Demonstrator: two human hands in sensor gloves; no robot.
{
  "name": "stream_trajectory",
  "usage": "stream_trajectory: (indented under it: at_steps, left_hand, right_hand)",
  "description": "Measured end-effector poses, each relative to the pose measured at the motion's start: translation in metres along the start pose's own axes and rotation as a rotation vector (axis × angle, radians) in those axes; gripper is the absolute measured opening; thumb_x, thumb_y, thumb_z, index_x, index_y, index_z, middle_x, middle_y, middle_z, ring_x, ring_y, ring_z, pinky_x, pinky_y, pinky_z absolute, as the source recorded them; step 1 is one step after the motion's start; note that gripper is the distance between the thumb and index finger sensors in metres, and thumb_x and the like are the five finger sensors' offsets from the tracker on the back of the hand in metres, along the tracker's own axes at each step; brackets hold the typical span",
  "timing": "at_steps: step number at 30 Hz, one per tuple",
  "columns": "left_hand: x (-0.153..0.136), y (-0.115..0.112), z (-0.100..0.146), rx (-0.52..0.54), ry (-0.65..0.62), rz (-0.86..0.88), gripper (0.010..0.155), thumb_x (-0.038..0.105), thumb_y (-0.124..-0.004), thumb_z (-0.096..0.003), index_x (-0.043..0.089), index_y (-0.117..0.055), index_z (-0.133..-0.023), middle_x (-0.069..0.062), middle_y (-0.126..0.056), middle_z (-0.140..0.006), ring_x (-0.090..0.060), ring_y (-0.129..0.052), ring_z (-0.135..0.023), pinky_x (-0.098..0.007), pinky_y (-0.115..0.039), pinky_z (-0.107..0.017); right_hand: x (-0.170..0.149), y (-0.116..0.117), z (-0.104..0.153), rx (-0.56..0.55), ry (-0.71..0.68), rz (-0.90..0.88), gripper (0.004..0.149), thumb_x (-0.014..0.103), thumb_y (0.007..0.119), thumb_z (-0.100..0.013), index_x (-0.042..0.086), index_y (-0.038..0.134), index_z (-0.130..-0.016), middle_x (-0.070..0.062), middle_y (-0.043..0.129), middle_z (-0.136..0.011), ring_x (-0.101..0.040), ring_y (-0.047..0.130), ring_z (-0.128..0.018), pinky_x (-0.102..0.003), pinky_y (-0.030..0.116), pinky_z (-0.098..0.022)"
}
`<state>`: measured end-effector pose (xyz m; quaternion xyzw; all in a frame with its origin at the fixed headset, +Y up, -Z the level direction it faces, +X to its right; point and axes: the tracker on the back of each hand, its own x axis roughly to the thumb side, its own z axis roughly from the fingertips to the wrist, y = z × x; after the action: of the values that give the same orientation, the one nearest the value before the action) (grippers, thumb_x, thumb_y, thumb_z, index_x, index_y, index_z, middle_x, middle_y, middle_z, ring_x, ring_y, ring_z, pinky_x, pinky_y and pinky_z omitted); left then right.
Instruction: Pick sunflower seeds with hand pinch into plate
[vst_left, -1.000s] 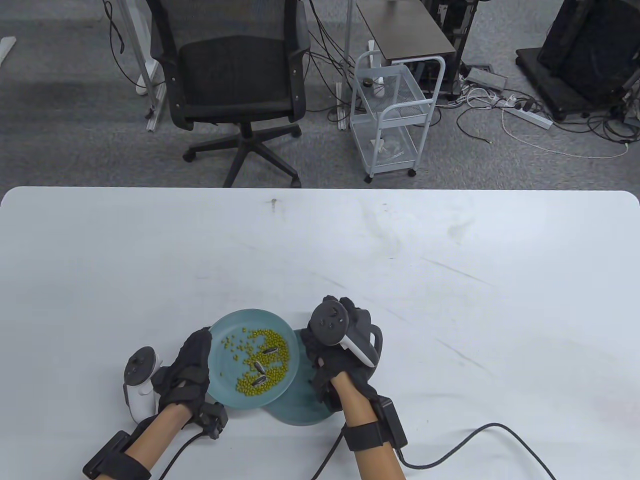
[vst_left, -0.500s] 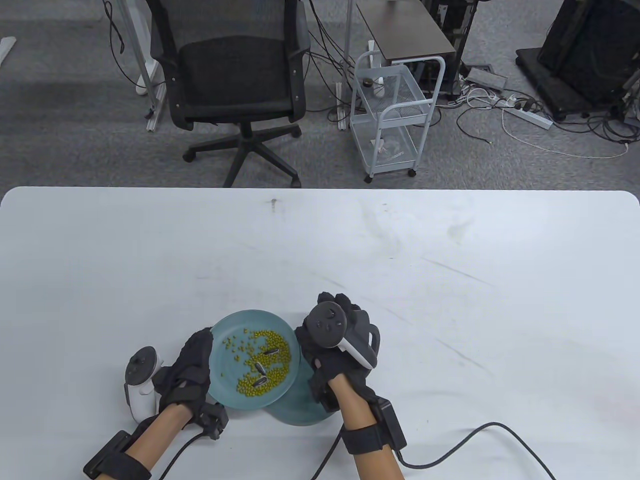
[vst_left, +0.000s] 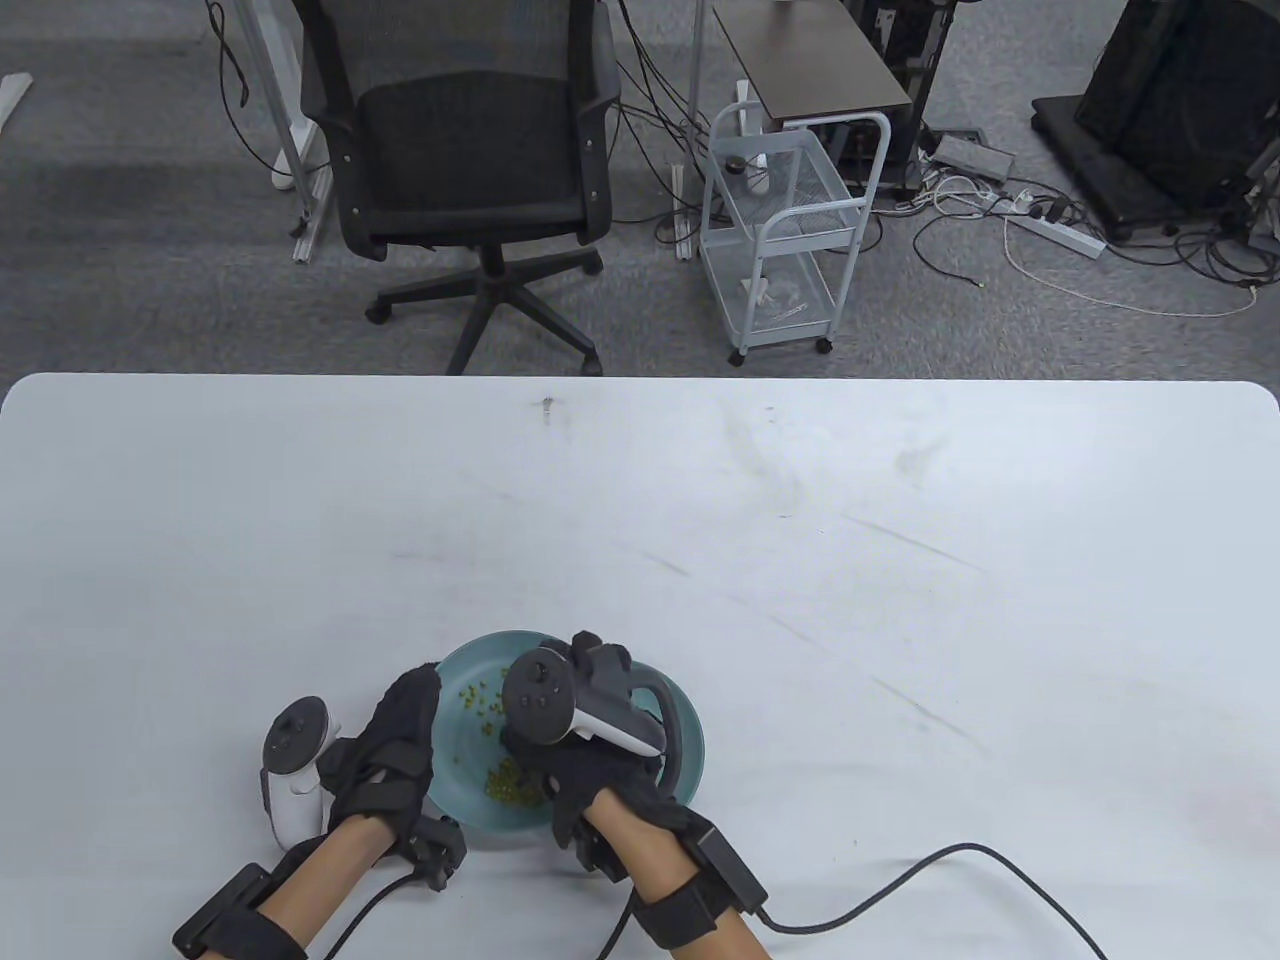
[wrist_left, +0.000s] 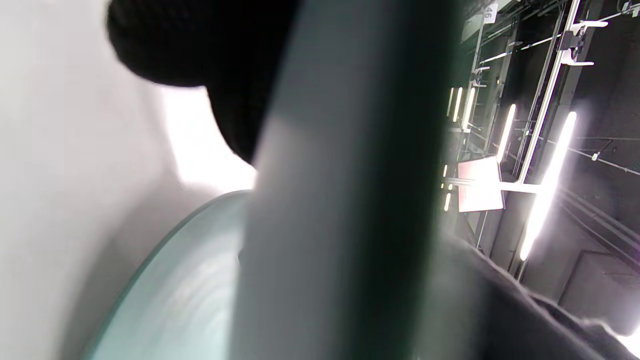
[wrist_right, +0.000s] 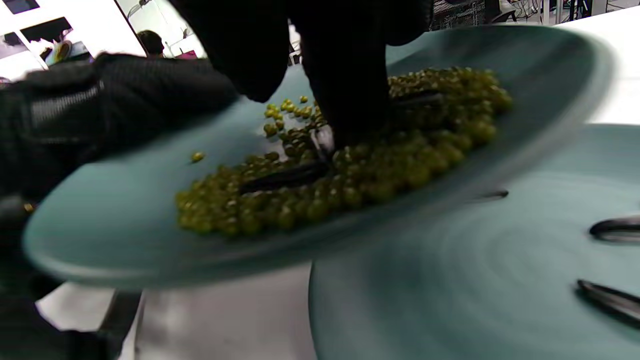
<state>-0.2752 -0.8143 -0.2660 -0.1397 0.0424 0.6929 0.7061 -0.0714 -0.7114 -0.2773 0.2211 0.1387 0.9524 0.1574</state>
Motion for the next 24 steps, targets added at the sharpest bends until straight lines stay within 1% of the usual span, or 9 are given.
stream_trajectory:
  at_steps: [5,9,14,16,19,24]
  left_hand:
    - [-0.001,-0.003,0.001,-0.008,0.000,-0.014,0.049,0.051,-0.053,-0.0637,0.022,-0.050,-0.103,-0.010,-0.087,-0.078,-0.023,-0.101,-0.040,-0.036,-0.084,-0.032]
    - [0.000,-0.003,0.001,-0.004,0.004,0.002,0.049,0.051,-0.053,-0.0637,0.022,-0.050,-0.103,-0.010,-0.087,-0.078,-0.023,-0.101,-0.040,-0.036,-0.084,-0.032]
    - [-0.001,-0.003,0.002,0.004,0.006,-0.005,0.049,0.050,-0.053,-0.0636,0.022,-0.050,-0.103,-0.010,-0.087,-0.078,-0.023,-0.101,-0.040,-0.036,-0.084,-0.032]
    - [-0.002,-0.002,0.001,0.001,0.008,-0.002,0.049,0.051,-0.053,-0.0636,0.022,-0.050,-0.103,-0.010,-0.087,-0.078,-0.023,-0.101,-0.040,-0.036,-0.084,-0.032]
    - [-0.002,-0.002,0.002,-0.001,0.007,0.005,0.049,0.051,-0.053,-0.0636,0.022,-0.050,-0.103,-0.010,-0.087,-0.078,-0.023,-0.101,-0.040,-0.036,-0.084,-0.032]
    - [-0.002,-0.003,0.002,-0.011,0.001,0.000,0.049,0.051,-0.053,-0.0635,0.022,-0.050,-0.103,-0.009,-0.087,-0.078,-0.023,-0.101,-0.040,-0.036,-0.084,-0.032]
  right_hand:
    - [0.002,0.002,-0.001,0.021,0.001,0.010,0.041,0.027,0.088,-0.056,-0.009,0.092,-0.074,-0.034,0.048,-0.111,-0.068,0.033,-0.098,-0.079,0.028,-0.065]
    - [0.008,0.002,0.000,0.013,-0.025,0.093,0.039,0.022,0.094,-0.051,-0.008,0.092,-0.075,-0.034,0.050,-0.111,-0.067,0.036,-0.099,-0.080,0.029,-0.065]
    - [0.017,0.008,0.000,0.017,-0.043,0.191,0.037,0.021,0.095,-0.050,-0.006,0.092,-0.075,-0.033,0.050,-0.111,-0.066,0.037,-0.100,-0.079,0.030,-0.066]
    - [0.020,0.009,0.001,-0.009,-0.057,0.216,0.035,0.020,0.095,-0.049,-0.005,0.093,-0.074,-0.033,0.052,-0.110,-0.066,0.038,-0.100,-0.079,0.031,-0.066]
    - [0.024,0.010,0.002,-0.021,-0.063,0.240,0.036,0.021,0.095,-0.049,-0.004,0.092,-0.074,-0.033,0.051,-0.111,-0.066,0.038,-0.100,-0.079,0.031,-0.066]
    - [0.027,0.012,0.003,-0.091,-0.085,0.255,0.035,0.022,0.095,-0.049,-0.003,0.091,-0.074,-0.033,0.051,-0.110,-0.066,0.039,-0.099,-0.079,0.032,-0.066]
